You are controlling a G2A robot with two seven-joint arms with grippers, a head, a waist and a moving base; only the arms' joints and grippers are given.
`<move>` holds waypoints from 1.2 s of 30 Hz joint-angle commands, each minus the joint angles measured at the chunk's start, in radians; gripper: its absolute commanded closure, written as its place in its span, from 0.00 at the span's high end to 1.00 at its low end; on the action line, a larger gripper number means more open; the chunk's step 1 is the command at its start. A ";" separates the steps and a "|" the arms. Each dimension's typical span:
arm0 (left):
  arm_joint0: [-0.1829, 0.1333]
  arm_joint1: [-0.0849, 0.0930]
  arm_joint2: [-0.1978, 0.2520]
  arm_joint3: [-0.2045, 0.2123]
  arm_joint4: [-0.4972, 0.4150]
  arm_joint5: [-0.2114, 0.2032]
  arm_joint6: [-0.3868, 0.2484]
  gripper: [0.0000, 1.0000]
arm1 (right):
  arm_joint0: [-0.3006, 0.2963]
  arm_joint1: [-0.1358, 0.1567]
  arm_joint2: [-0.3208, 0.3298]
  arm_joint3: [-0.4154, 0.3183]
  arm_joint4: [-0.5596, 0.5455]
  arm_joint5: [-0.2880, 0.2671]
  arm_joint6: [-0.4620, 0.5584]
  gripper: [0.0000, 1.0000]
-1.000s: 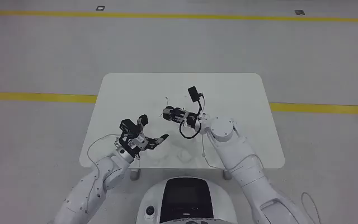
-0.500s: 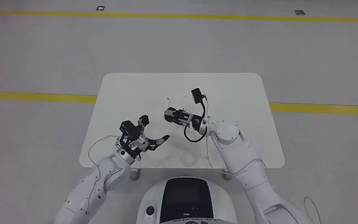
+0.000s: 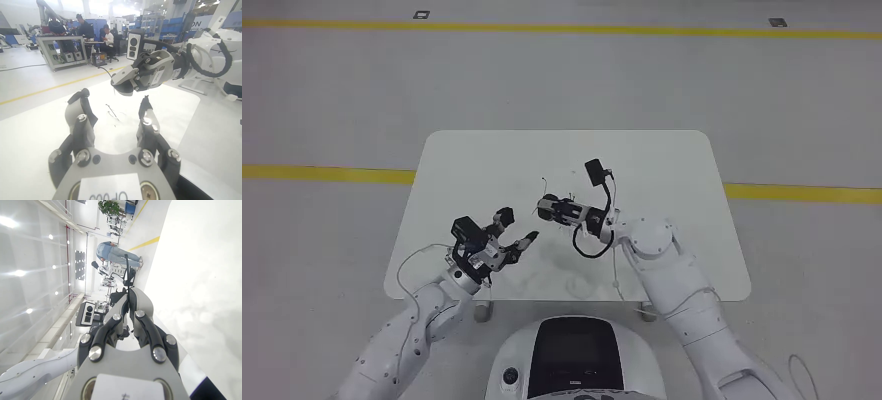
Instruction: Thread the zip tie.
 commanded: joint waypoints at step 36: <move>-0.001 -0.011 0.001 0.004 0.004 0.006 -0.023 0.29 | 0.016 0.039 -0.073 -0.005 0.012 -0.034 -0.009 0.00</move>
